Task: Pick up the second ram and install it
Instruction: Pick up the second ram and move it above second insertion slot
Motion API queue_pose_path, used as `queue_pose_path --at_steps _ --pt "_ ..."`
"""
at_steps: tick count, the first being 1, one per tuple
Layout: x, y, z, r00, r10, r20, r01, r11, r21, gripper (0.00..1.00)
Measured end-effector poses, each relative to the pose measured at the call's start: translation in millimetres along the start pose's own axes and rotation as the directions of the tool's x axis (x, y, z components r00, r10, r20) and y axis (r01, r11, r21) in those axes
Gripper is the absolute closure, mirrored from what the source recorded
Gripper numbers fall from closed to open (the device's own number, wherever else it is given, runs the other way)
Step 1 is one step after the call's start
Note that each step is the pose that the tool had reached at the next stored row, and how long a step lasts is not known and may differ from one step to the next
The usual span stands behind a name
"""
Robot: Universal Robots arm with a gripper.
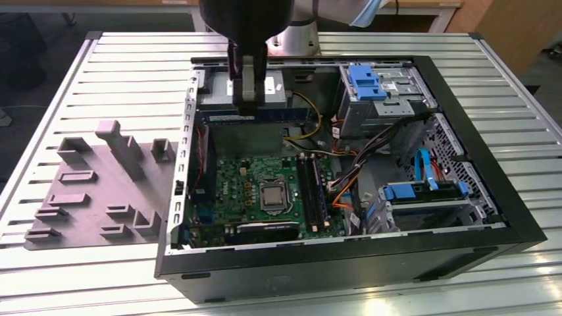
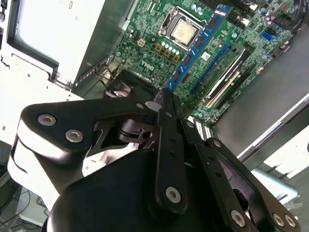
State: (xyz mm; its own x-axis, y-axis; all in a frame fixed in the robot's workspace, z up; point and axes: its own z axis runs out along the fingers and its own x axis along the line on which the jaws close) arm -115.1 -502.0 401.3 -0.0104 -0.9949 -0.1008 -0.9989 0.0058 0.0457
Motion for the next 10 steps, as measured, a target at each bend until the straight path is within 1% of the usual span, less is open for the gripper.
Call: queue_pose_path --at_steps 10 --pt "-0.1 -13.6 -0.6 1.0 0.0 0.0 0.0 1.0 0.0 0.89"
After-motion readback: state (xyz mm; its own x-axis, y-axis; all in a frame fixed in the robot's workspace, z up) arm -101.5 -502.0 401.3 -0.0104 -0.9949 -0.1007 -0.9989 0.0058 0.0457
